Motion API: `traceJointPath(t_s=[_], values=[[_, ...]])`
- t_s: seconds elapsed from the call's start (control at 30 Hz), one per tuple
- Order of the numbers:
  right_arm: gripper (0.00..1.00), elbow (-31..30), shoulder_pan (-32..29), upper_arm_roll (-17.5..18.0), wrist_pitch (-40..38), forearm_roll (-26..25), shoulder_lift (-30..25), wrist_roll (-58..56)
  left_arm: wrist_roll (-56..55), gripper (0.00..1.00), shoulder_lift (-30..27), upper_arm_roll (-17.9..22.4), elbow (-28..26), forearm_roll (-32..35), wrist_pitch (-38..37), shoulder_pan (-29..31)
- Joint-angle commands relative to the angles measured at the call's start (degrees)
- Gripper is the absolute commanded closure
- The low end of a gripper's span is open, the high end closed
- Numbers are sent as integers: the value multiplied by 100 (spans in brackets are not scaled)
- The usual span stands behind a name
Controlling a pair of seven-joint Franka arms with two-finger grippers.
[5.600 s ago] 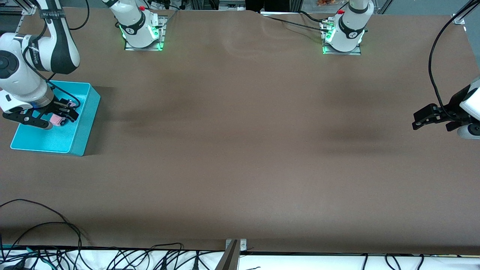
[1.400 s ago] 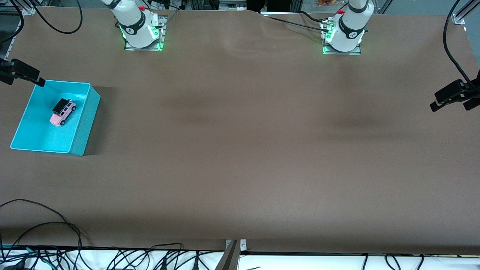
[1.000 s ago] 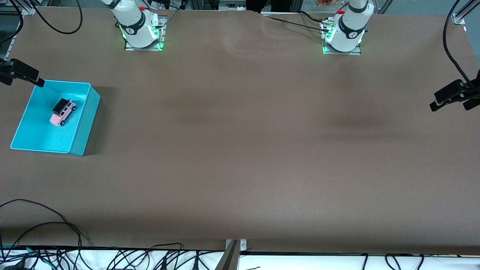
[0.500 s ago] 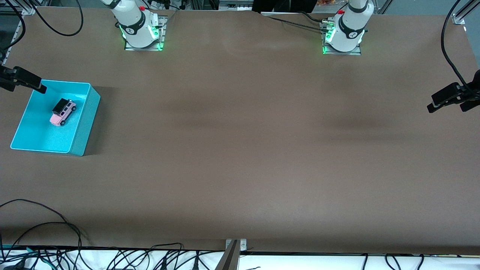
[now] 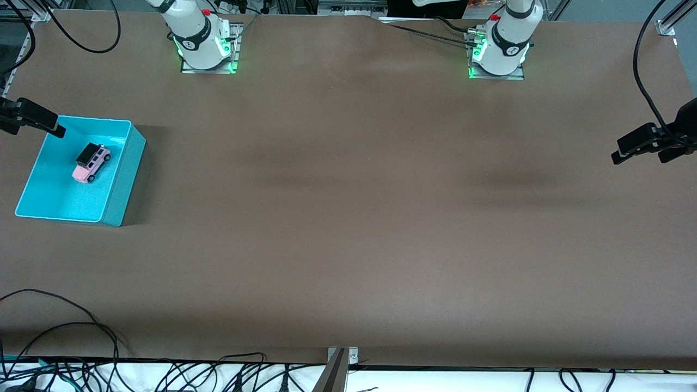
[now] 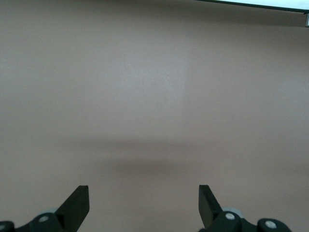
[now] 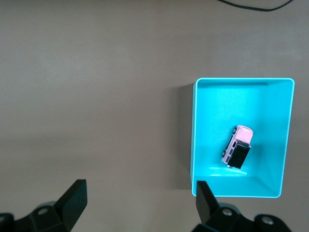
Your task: Wind and store pink jeep toy
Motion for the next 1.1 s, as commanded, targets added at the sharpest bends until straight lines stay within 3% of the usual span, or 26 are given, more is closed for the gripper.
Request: traceJointPath(t_s=[0.0, 0.43, 1.07], values=[[0, 174, 34, -78, -72, 114, 76, 60, 49, 0, -59, 6, -20, 61, -83, 7], [0, 183, 42, -61, 7, 114, 85, 69, 49, 0, -393, -3, -424, 9, -162, 25], [0, 192, 51, -61, 7, 105, 85, 52, 40, 0, -340, 6, -363, 9, -127, 16]])
